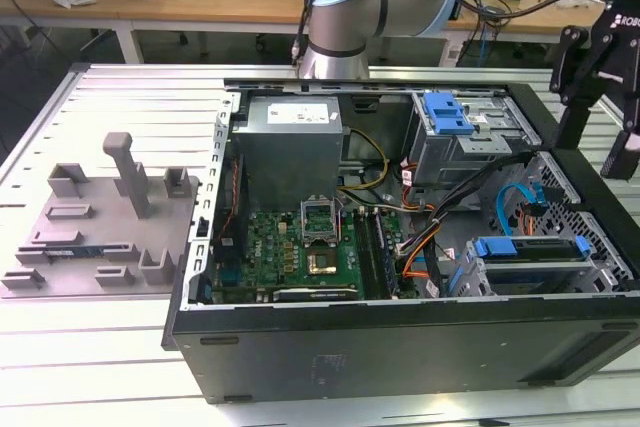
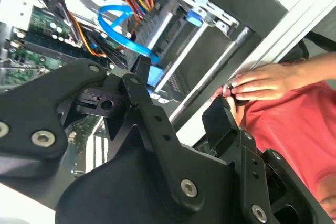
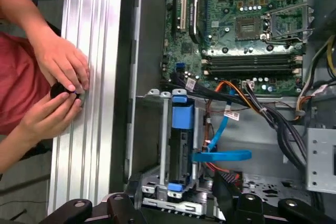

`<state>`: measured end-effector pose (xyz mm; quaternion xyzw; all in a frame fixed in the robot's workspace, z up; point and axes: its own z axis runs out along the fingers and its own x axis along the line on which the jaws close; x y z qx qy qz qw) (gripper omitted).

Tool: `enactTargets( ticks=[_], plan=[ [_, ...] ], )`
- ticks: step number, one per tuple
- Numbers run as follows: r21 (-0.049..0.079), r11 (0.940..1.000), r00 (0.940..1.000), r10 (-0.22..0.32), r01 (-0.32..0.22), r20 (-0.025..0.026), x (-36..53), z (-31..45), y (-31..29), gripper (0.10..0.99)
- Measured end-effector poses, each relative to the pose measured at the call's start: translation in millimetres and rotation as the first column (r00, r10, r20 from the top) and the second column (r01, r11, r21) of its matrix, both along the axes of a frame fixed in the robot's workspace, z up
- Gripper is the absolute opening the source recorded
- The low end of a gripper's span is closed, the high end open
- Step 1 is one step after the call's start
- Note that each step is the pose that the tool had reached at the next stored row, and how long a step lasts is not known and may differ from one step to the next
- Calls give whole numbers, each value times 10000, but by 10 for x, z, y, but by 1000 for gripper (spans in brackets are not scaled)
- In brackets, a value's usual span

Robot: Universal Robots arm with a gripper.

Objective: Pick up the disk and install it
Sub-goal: 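Insert the first disk wire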

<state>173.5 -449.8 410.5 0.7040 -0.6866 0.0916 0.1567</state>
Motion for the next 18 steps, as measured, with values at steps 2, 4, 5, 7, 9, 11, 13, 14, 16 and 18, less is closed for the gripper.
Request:
enactTargets(
  ticks=[2,4,5,7,9,11,13,14,16,18],
  plan=[
    [-5,10000,10000,-1,1,0,16,-49,90,659],
    [-5,10000,10000,0,0,0,22,-64,124,592],
    [-8,10000,10000,-1,1,0,26,-66,165,522],
    [-13,9999,9999,-161,161,8,27,-74,189,522],
    [-11,9990,9990,-447,447,51,27,-81,191,522],
    [-4,9987,9986,-513,513,136,31,-87,196,522],
    [-14,9980,9976,-628,629,284,38,-90,199,522],
    [-31,9977,9968,-681,682,417,39,-89,200,522],
    [-45,9942,9927,-1074,1078,543,40,-96,200,522],
    [-45,9903,9888,-1387,1392,558,40,-105,199,522]
  ],
)
